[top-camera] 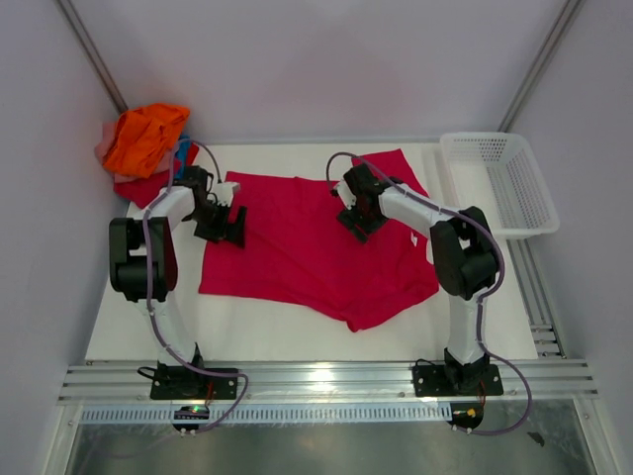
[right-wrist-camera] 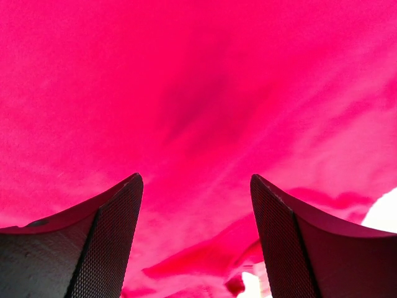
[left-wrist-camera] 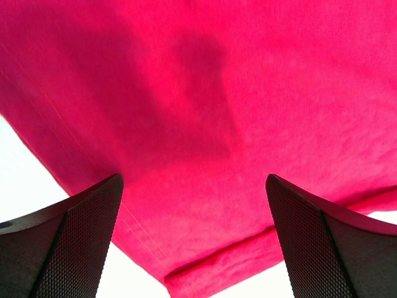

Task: Fold and stack the t-shirts
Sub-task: Flatten out the tshirt

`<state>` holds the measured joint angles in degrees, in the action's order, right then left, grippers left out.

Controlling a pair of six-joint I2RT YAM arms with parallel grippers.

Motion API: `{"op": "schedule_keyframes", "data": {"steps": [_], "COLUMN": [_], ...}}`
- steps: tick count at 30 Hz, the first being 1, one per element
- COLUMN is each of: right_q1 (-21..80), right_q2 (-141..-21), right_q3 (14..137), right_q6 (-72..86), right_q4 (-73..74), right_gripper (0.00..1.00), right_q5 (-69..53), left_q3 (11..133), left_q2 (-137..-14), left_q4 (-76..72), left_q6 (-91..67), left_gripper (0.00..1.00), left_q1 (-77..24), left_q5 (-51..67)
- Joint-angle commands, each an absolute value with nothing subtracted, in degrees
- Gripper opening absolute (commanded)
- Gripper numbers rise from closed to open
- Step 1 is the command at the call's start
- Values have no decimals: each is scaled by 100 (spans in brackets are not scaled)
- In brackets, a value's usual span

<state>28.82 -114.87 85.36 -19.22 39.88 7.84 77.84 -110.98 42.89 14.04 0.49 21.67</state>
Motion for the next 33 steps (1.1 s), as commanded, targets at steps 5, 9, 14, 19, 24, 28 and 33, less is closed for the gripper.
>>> {"op": "schedule_keyframes", "data": {"steps": [5, 9, 14, 19, 24, 28, 33], "right_q1": [2707, 2611, 2566, 2523, 2338, 2197, 2162], "right_q2": [-11671, -12145, -12752, -13289, -13605, -13816, -13852], "right_q3": [9122, 9894, 10598, 11144, 11696, 11988, 11997], "right_q6": [-1740, -1661, -1670, -1617, -1319, -1187, -1204], "right_q4": [3551, 3629, 3744, 3937, 4428, 4658, 4711], "right_gripper": [74, 74, 74, 74, 74, 74, 74], "right_q5": [1221, 1362, 1406, 1354, 854, 808, 931], "left_q3": [7322, 7146, 6961, 6680, 6495, 6311, 6056], "left_q2": [-10494, -10371, -10169, -9932, -9703, -9510, -9343], "left_q4": [4289, 4289, 4315, 4263, 4245, 4175, 4009], "left_q6": [1599, 1591, 1608, 1635, 1670, 1679, 1679], "left_gripper": [99, 99, 99, 99, 99, 99, 99], "left_q1": [70, 62, 70, 62, 70, 62, 62], "left_q5": [1890, 1828, 1661, 1538, 1336, 1178, 914]}}
